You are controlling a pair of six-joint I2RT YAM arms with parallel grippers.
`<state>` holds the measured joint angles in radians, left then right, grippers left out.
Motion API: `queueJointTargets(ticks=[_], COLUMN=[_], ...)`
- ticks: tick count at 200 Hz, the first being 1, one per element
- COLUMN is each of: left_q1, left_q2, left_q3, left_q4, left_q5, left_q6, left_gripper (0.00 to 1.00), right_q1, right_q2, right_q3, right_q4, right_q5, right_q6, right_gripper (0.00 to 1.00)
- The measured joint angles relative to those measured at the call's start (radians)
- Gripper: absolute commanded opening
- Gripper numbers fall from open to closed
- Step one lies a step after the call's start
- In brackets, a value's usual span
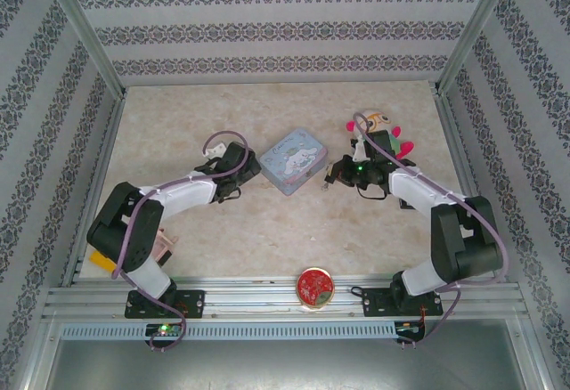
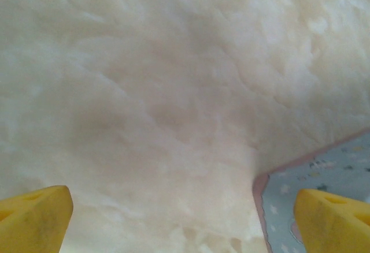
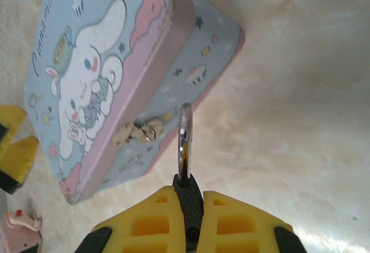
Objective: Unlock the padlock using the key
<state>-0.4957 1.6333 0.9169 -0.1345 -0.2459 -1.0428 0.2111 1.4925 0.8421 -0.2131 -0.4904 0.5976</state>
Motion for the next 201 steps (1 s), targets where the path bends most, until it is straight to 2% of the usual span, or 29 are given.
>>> queueJointTargets(ticks=[66, 78, 105, 118, 150, 201], left_q1=[0.047, 0.047, 0.048, 0.048, 0.044, 0.01], left_q2=[-0.073, -0.076, -0.08, -0.076, -0.044, 0.005], left_q3=[0.01, 0.016, 0.027, 0.043, 0.084, 0.087], left_q4=[0.001, 0.001, 0.004, 0.004, 0.019, 0.019], left_q5=[0.023, 0.049, 0.119, 0.168, 0.277, 0.364], left_q6=[0.048, 0.051, 0.06, 0.06, 0.04, 0.013], left_gripper=[0.99, 0.99, 0.88, 0.86, 0.86, 0.86], right_q1=[0.0, 0.001, 0.011, 0.022, 0.038, 0.061], right_q2=[-0.046, -0.05, -0.052, -0.053, -0.071, -0.068], right_q3=[0.0, 0.0, 0.015, 0.027, 0.042, 0.094], right_q4=[-0.173, -0.192, -0.241, -0.263, -0.3, -0.406], right_q5=[0.023, 0.024, 0.041, 0.053, 0.095, 0.198], right_q6=[-0.083, -0.092, -0.112, -0.124, -0.142, -0.198], right_gripper=[0.0, 0.0, 0.0, 0.0, 0.0, 0.0])
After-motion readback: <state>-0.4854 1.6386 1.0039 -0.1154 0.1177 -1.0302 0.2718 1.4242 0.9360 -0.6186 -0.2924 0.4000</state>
